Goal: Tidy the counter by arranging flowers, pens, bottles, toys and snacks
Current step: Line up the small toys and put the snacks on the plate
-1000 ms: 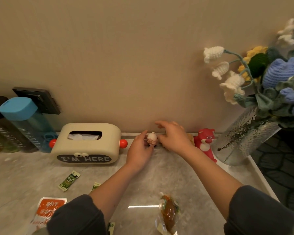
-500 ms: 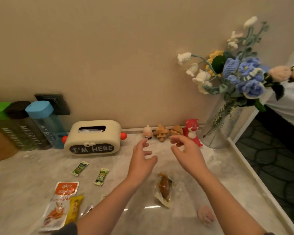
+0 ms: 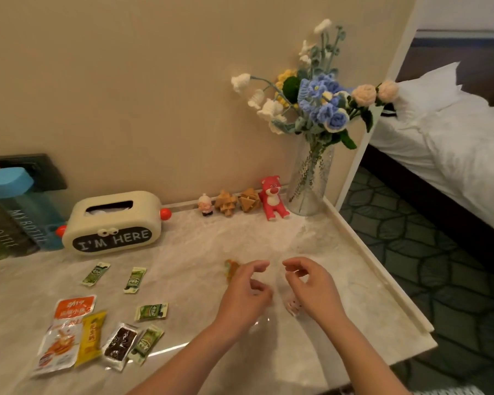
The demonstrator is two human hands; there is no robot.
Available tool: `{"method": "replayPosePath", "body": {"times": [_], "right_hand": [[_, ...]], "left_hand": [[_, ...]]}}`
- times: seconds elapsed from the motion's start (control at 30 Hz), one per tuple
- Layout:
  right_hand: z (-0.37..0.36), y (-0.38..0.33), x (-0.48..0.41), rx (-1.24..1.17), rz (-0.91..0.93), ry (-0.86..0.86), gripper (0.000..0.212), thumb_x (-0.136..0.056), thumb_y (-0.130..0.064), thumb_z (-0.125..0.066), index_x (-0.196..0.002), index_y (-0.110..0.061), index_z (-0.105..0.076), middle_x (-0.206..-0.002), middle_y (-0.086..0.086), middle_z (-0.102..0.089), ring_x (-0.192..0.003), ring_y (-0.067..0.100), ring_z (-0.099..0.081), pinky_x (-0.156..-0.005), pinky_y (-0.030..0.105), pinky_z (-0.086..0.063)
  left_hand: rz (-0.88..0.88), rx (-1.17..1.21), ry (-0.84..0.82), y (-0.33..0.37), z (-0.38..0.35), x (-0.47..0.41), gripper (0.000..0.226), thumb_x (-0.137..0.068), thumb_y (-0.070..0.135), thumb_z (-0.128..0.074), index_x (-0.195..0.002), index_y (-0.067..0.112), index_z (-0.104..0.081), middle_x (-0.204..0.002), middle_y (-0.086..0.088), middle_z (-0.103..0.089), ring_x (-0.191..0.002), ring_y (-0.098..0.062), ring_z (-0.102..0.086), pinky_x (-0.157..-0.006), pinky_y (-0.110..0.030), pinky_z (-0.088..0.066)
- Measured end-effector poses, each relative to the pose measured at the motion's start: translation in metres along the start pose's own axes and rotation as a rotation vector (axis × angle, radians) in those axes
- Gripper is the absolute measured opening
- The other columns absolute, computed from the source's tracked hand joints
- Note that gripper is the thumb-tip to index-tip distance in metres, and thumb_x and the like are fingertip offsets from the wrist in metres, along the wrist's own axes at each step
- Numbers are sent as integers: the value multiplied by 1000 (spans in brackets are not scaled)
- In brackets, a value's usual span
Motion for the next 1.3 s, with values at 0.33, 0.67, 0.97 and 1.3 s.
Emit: {"method": "replayPosePath", "body": {"times": [0.33, 0.67, 0.97, 1.3], "right_hand": [[-2, 19, 43, -95, -97, -19, 37, -74, -32, -73, -108, -38, -60, -106, -14, -53, -89, -3, -58, -68, 13, -48], [-6, 1, 23, -198, -102, -41, 26, -72, -23, -79, -91, -36, -68, -87, -15, -70, -80, 0, -65, -62, 12, -50], [-40, -59, -23, -292, 23, -189, 25, -73, -19, -80, -90, -35, -70, -86, -12, -72, -81, 7, -69, -66, 35, -61], [-83, -127, -77, -47, 229, -430, 46, -73, -22, -79, -117, -27, -66, -109, -12, -68, -87, -2, -66, -76, 18, -55]], "left_hand": [[22, -129, -196, -14, -37, 20, 49, -81, 23, -62, -114, 55, -43, -120, 20, -57, -88, -3, -63, -80, -32, -56], [24, -30, -131, -3, -18, 23, 41, -75, 36, -64, -112, 51, -54, -108, 28, -63, -79, 2, -64, -75, -28, -56], [-38, 32, 91, 9, 45, 0, 38, -83, 15, -71, -109, 39, -58, -105, 14, -67, -86, 2, -64, -72, -19, -53], [-120, 14, 284, 7, 107, -33, 42, -84, 21, -70, -111, 51, -56, -111, 21, -65, -101, 5, -60, -81, -14, -49]]}}
Point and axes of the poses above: each hand's wrist, its own x-axis away from the middle knuckle, its own z-axis out of the back of the hand, y = z × x, the point moved 3 cm from there along -x, towards the middle knuckle
